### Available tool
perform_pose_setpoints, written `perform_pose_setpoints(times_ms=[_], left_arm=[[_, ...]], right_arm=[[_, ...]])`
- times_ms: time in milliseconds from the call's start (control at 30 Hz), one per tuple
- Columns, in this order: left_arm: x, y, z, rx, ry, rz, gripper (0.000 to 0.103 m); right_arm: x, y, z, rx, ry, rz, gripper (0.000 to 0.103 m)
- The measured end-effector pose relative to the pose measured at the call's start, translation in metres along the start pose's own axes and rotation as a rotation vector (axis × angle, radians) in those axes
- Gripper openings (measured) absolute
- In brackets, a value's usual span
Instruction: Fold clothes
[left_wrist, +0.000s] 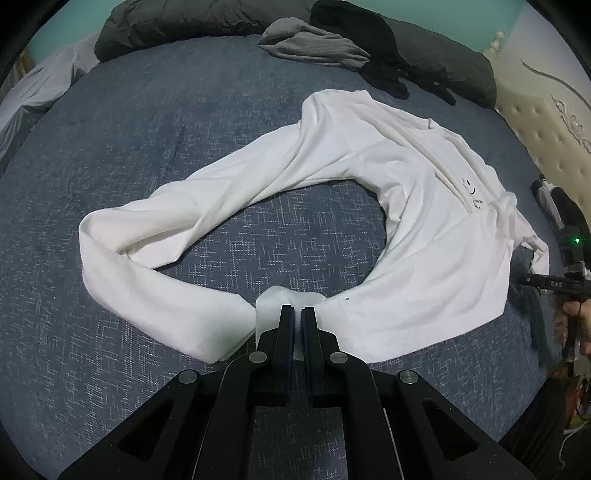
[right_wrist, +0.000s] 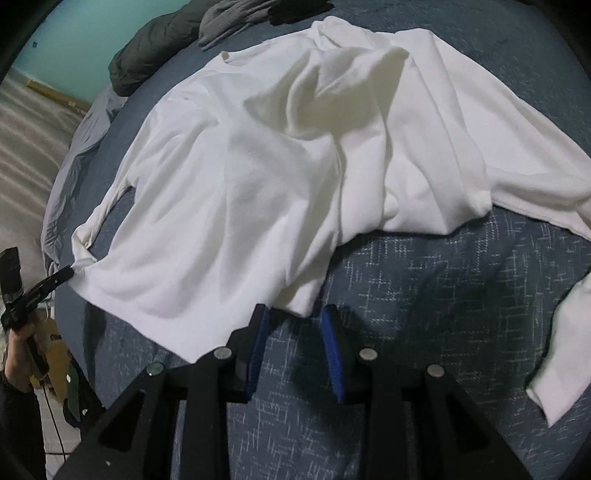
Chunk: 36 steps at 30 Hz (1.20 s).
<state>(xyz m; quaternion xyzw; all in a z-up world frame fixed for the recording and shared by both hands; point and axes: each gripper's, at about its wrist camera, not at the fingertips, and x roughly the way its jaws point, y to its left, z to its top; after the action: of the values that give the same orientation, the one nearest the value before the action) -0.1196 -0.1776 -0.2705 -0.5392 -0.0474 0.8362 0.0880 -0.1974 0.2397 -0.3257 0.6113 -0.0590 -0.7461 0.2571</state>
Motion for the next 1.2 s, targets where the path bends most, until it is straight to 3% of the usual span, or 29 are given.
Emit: perform_pose_setpoints(times_ms=[100,200,467,633,933,1200], left_arm=[[0.001,0.001,0.0,-0.003,-0.002,-0.006,0.004],[0.001,-0.001,-0.001,0.0,0.001,-0.006,0.004],[-0.01,-0.002,-0.004,-0.001,-0.003,-0.002,0.004],[-0.034,-0.012,-0.01,0.015,-0.021,-0.007,0.004],[-0.081,-0.047,-0.04,0.085,-0.039,-0.009,0.004],[-0.091,-0.065,-0.072,0.103,-0.019,-0.021,0.004]], right_arm=[[0.006,0.0,0.002,0.016,0.0,-0.004,0.021],[0.001,0.001,0.001,0.011,-0.02,0.0,0.005],[-0.021,0.002,-0.003,-0.015,-0.079,0.012,0.004],[-0.08,-0.004,-0.019,-0.052,-0.136,0.01,0.004],[-0.165,-0.016,-0.075,-0.092,-0.194,-0.006,0.004],[-0.179,-0.028,-0.128,-0.089,-0.183,-0.01,0.004]])
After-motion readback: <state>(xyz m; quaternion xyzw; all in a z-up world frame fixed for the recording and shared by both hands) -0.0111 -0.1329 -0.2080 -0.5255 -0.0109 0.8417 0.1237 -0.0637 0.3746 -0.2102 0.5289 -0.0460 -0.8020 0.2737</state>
